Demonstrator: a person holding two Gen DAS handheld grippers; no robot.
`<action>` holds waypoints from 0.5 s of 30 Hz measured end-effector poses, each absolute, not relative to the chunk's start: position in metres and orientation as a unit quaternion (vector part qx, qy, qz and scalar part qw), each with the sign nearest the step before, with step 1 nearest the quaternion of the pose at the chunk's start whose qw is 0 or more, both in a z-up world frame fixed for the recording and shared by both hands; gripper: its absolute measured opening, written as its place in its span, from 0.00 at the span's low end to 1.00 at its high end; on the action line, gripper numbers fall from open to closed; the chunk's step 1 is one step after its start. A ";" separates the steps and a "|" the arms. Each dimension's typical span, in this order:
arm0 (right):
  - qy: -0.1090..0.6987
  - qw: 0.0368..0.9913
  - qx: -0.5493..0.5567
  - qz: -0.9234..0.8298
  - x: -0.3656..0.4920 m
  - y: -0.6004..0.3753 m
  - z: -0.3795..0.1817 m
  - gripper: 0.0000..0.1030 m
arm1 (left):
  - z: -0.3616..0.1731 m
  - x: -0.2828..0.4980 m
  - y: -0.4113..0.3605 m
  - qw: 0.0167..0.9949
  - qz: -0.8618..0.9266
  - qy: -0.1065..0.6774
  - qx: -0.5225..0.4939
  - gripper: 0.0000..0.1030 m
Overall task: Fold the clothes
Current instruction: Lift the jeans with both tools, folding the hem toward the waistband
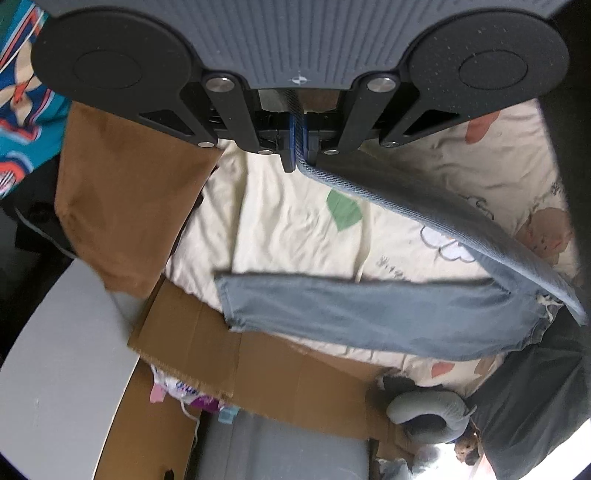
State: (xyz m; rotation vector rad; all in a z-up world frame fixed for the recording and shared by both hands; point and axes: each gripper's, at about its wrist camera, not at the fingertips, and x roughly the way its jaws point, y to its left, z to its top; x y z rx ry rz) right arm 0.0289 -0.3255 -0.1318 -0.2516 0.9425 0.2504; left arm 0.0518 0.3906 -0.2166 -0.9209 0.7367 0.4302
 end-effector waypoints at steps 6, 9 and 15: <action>0.428 0.886 -0.127 0.128 0.054 -0.327 -0.113 0.01 | -0.204 0.072 0.386 0.812 0.214 0.346 -0.419 0.06; 0.420 0.890 -0.120 0.130 0.069 -0.331 -0.109 0.01 | -0.202 0.082 0.380 0.817 0.222 0.352 -0.399 0.06; 0.410 0.892 -0.117 0.149 0.095 -0.339 -0.115 0.01 | -0.206 0.100 0.369 0.824 0.236 0.361 -0.368 0.06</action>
